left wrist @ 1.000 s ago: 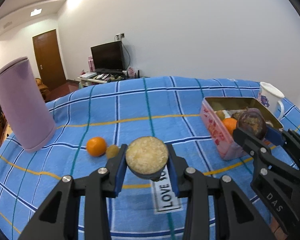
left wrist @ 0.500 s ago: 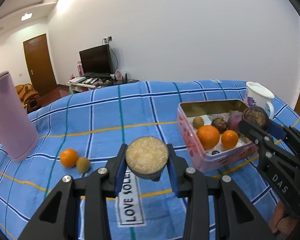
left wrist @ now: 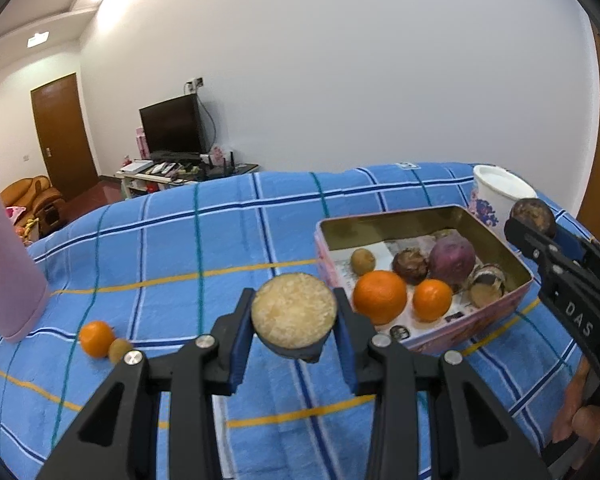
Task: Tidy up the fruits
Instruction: 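Carry the cylinder piece with the left tool while the right tool carries the dark fruit over the tin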
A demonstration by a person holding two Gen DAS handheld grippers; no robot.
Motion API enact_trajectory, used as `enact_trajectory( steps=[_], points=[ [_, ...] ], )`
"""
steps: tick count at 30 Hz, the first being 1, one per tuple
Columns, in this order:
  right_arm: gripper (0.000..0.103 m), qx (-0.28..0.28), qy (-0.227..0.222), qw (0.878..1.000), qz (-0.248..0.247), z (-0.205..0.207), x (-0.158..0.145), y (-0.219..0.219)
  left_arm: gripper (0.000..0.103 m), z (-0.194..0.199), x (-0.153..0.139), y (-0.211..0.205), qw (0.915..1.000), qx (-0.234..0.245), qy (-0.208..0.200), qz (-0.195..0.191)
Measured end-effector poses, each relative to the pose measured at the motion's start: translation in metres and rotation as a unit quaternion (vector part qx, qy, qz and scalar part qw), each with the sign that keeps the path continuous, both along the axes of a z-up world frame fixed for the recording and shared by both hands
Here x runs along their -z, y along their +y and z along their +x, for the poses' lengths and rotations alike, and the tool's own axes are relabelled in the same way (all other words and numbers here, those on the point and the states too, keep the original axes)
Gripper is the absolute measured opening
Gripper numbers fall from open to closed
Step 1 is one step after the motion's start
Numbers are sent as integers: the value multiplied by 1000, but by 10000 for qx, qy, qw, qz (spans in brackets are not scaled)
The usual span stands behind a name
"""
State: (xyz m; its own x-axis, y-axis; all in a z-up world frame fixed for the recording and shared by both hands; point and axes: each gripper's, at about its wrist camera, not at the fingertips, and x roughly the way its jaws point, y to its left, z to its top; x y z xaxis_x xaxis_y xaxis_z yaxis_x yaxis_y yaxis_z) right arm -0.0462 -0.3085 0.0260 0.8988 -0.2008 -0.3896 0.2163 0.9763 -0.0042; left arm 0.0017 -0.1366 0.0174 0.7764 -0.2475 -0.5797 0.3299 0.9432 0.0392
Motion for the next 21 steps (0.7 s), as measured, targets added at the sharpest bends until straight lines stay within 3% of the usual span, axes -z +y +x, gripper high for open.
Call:
enact_trajectory(
  steps=[11,21],
  points=[
    [43,577,73,9982,108,8,2,-42,39,15,0,-45,9993,367,-39,-83],
    [43,632,264,9976,58,45,7,-47,39,38,-1,-70,9995,246,-80,-158]
  ],
)
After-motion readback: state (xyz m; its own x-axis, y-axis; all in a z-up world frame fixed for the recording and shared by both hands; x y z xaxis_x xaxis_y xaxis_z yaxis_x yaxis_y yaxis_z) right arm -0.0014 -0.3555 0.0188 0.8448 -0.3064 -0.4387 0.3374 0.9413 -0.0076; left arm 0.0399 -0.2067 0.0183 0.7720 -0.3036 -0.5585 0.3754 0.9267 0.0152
